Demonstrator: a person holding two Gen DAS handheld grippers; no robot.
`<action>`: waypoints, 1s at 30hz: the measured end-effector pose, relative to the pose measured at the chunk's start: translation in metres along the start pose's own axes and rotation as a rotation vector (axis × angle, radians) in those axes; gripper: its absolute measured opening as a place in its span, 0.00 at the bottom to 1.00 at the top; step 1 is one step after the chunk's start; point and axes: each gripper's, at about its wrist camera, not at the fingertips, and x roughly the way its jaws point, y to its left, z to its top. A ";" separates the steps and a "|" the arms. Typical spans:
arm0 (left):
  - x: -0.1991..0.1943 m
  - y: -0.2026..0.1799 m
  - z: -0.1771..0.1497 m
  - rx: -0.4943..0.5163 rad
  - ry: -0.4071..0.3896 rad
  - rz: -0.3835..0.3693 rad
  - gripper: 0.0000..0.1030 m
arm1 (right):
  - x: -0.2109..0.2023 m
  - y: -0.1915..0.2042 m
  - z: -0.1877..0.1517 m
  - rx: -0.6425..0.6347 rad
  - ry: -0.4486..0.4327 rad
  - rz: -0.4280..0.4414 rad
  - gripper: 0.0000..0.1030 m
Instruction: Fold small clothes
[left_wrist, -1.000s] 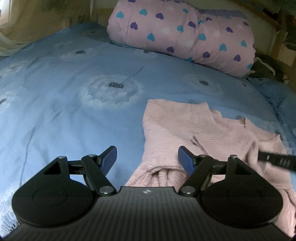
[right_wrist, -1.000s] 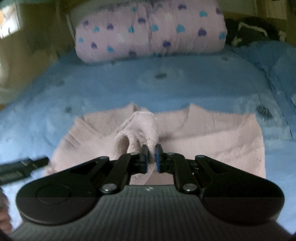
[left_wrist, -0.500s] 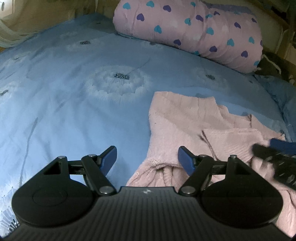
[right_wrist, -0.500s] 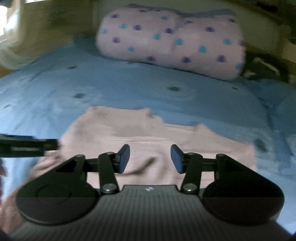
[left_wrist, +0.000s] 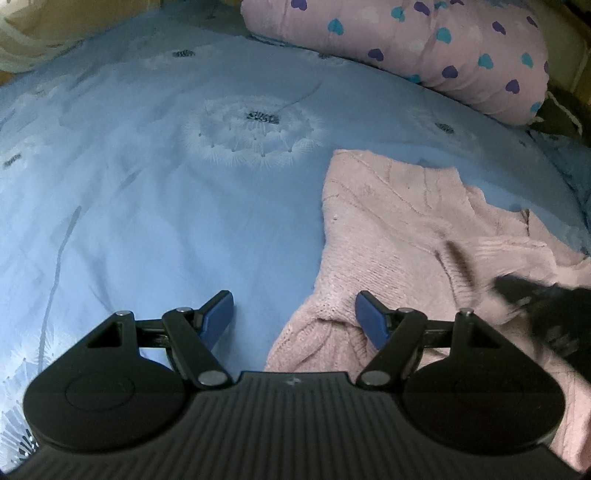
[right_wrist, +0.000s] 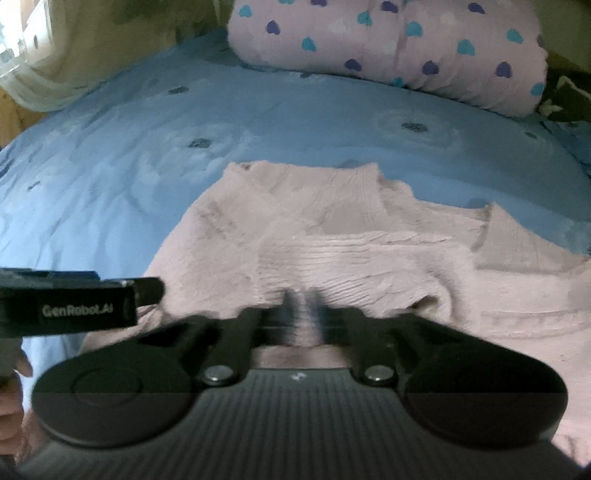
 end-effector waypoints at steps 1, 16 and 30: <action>0.000 -0.001 0.000 0.003 -0.002 0.003 0.75 | -0.005 -0.005 0.000 0.010 -0.018 -0.010 0.07; -0.004 -0.005 -0.001 0.031 -0.022 0.033 0.75 | -0.093 -0.130 -0.029 0.234 -0.153 -0.201 0.07; -0.004 -0.007 0.002 0.044 -0.041 0.053 0.75 | -0.093 -0.206 -0.091 0.599 -0.110 -0.253 0.09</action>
